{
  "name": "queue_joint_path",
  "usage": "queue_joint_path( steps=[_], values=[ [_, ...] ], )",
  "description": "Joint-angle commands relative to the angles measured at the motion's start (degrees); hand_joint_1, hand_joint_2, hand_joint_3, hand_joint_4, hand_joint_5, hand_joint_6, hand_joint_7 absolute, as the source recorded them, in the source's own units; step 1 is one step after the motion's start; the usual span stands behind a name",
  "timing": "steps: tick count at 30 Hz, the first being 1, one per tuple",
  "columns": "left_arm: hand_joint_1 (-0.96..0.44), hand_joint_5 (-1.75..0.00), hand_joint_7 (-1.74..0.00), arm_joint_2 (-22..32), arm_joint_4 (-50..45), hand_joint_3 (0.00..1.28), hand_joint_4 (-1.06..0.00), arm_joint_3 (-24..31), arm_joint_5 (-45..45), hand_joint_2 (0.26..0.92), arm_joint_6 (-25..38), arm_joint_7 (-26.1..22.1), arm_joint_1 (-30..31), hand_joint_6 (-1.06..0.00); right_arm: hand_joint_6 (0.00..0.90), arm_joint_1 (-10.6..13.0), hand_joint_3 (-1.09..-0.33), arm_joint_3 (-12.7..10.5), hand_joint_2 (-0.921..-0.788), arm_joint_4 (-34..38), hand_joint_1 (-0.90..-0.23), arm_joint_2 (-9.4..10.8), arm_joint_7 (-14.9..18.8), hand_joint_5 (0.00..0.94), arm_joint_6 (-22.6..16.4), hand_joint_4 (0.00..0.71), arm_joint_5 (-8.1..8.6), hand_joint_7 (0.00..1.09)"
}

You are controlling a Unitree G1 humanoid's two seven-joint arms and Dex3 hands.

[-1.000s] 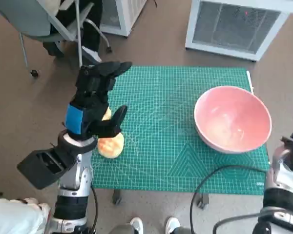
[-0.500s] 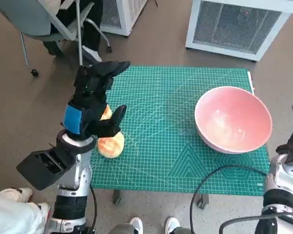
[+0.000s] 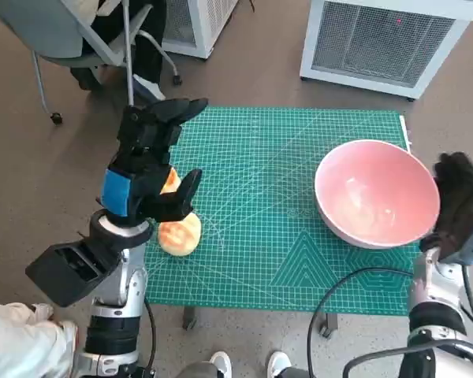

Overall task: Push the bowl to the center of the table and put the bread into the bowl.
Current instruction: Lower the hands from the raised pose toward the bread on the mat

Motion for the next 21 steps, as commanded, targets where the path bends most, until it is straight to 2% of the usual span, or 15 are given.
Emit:
queue_joint_path(
  steps=[1, 4, 8, 21],
  values=[
    [-0.27, -0.84, -1.01, 0.59, -0.98, 0.82, 0.0, 0.3, -0.04, 0.615, 0.14, 0.2, 0.48, 0.0, 0.255, -0.41, -0.535, 1.27, -0.921, 1.16, -0.309, 1.92, 0.97, 0.013, 2.89, 0.428, -0.41, 0.42],
    [-0.28, -0.84, -1.01, 0.73, -1.14, 0.81, 0.0, 0.41, -0.05, 0.618, 0.2, 0.29, 0.65, 0.0, 0.253, -0.92, -0.543, 2.5, -0.921, 1.01, -0.297, 2.86, 0.7, 0.012, 3.05, 0.428, -1.37, 0.42],
    [-0.27, -0.83, -1.02, 0.94, -1.52, 0.8, 0.0, 0.52, -0.12, 0.621, 0.41, 0.45, 0.89, 0.0, 0.25, -1.5, -0.548, 3.82, -0.921, 0.94, -0.291, 3.96, 1.41, 0.011, 2.87, 0.429, -1.77, 0.42],
    [-0.27, -0.84, -1.03, 1.25, -3.1, 0.77, 0.0, 0.59, 0.08, 0.629, 0.88, 1.33, 2.15, 0.0, 0.233, -3.78, -0.529, 7.7, -0.921, 0.66, -0.336, 6.9, 3.04, 0.005, 1.6, 0.427, -3.5, 0.46]
  ],
)
